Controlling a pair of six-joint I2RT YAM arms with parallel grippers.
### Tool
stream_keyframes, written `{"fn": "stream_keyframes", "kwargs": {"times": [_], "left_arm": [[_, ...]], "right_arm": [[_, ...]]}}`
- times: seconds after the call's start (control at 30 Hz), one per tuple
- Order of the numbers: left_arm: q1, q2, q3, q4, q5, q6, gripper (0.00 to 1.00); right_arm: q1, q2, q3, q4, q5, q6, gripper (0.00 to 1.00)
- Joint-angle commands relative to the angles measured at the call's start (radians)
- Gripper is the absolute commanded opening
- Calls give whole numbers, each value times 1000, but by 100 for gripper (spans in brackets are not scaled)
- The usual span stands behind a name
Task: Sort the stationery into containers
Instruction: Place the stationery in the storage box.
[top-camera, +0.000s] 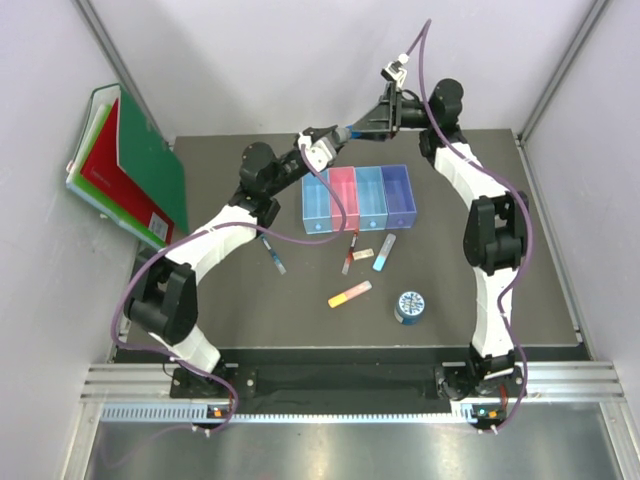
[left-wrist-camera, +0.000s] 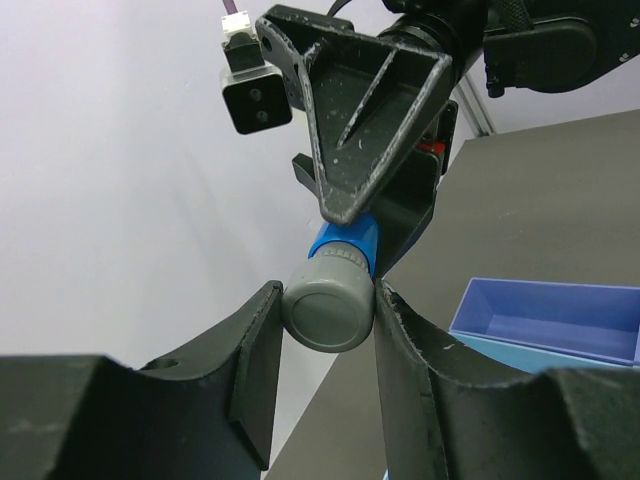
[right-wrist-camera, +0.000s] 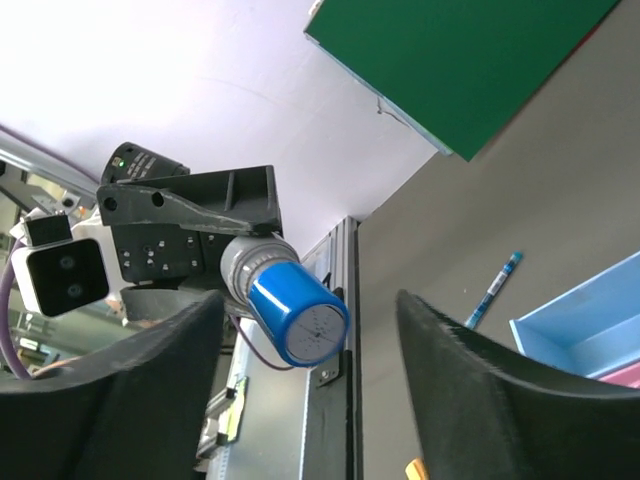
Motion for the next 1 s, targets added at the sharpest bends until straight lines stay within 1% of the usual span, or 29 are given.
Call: {"fn": "stream_keyframes", "kwargs": {"times": [0.0,0.07,0.13,0.23,0.4,0.63,0.77,0.8,0.9,0.97], "left_arm": [[-2,-2,-9,103,0,-12,0],[-2,0,-12,105,-2,-12,0],[-1,-2,-14,109,-2,-11,0],[-1,1,-17,112,-2,-8,0],[-1,0,-24,112,9,4,0],[-2,-5,-38,103,24,20,0],[-1,3,-38,109,27,21,0],[-1,4,-38,111,24,24,0],[-1,7,-32,111,20,27,0],[-1,12,-31,111,18,31,0]], "right_arm": [[22,-60,10,52,-23,3,60],[24,-65,10,47,-26,3,56],[24,-69,10,35,-27,-5,54],[24,-71,8,33,-30,-6,54],[21,-68,22,35,-32,-9,57],[9,-69,63,27,-30,-11,57],[4,-71,73,26,-29,-11,50],[4,-74,68,23,-27,-11,46],[6,-77,67,21,-30,-9,40],[6,-77,65,23,-32,-9,38]]}}
